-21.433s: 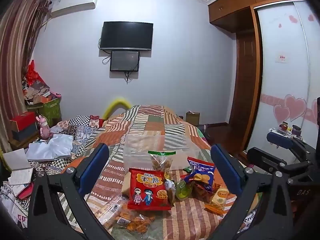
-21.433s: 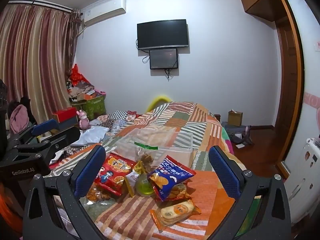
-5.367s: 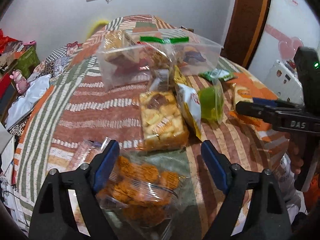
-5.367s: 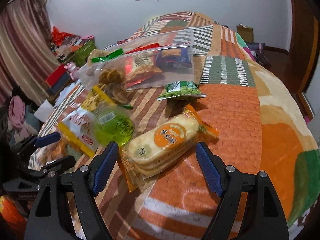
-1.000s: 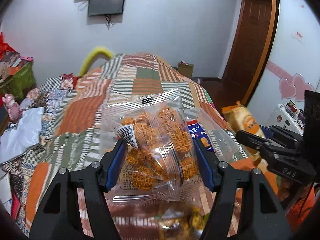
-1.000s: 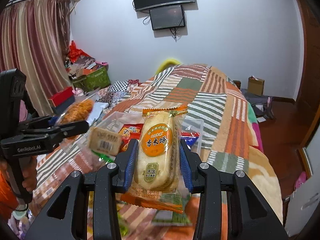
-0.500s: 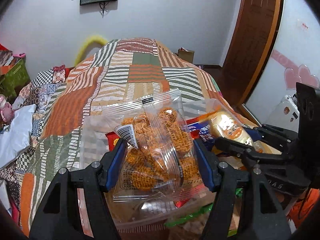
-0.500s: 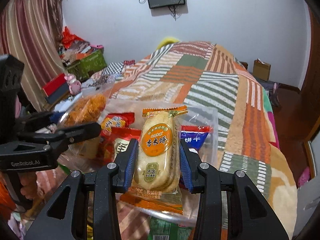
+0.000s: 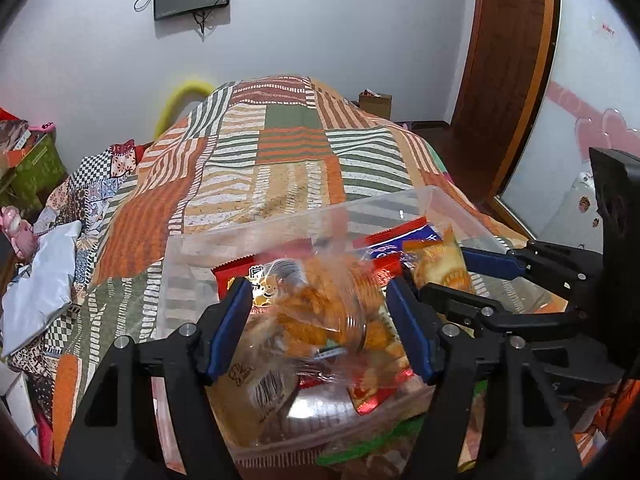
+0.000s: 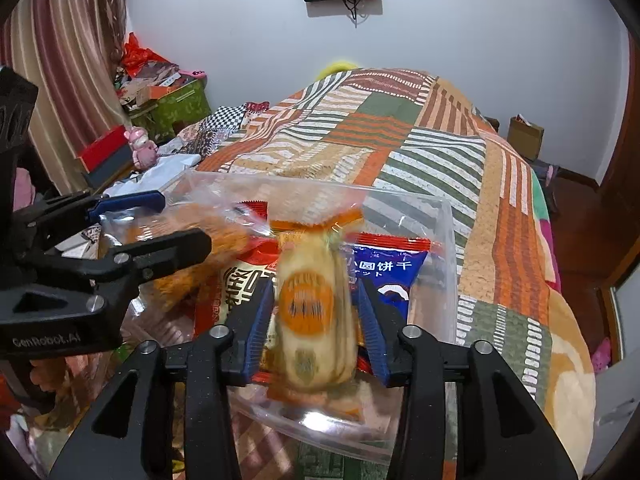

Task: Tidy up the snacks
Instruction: 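Carry both packs over the clear box and release them inside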

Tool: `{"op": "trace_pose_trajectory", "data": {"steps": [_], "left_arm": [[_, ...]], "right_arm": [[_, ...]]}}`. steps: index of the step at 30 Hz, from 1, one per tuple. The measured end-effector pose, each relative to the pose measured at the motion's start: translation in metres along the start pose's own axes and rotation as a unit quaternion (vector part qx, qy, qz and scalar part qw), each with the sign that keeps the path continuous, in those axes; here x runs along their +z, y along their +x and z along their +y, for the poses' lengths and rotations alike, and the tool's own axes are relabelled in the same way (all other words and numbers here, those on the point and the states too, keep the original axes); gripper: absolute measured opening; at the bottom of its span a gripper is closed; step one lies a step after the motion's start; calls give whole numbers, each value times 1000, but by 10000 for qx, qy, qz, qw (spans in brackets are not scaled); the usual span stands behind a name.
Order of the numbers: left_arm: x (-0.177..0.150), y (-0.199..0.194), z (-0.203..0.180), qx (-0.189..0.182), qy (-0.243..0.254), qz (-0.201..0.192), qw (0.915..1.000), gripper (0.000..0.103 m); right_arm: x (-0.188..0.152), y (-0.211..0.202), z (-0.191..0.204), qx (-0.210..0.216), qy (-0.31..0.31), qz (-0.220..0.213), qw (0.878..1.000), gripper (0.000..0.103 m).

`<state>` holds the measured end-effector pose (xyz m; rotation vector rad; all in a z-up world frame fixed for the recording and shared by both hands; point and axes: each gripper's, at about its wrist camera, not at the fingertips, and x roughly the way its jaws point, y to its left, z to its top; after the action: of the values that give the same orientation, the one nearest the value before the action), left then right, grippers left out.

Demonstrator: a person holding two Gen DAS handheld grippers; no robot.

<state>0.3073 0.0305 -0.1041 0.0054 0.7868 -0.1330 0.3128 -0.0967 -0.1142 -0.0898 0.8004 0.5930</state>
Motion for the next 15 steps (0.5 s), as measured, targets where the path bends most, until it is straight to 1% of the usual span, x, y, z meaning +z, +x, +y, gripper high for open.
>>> {"op": "trace_pose_trajectory", "data": {"steps": [4,6,9,10,12,15], "left_arm": [[-1,-11,1,-53,-65,-19,10000,69],[-1,-18,1,-60,-86,-56,9999,69],[-3,-33,0,-91,-97,-125,9998,70],[-3,-38,-1,-88,-99,-149,9998,72],[-6,-49,-2,-60,-104,-215,9997,75],[-10,-65,-3,-13,-85,-283,9996,75]], "right_arm": [[0,-10,1,-81,-15,-117,9999,59],[0,-18,4,-165,-96,-200,9996,62],[1,-29,7,-260,-179,-302,9990,63],[1,-33,8,-267,-179,-338,9989,63],[0,-41,9,-264,-165,-390,9988,63],[-1,-54,10,-219,-128,-490,9985,63]]}}
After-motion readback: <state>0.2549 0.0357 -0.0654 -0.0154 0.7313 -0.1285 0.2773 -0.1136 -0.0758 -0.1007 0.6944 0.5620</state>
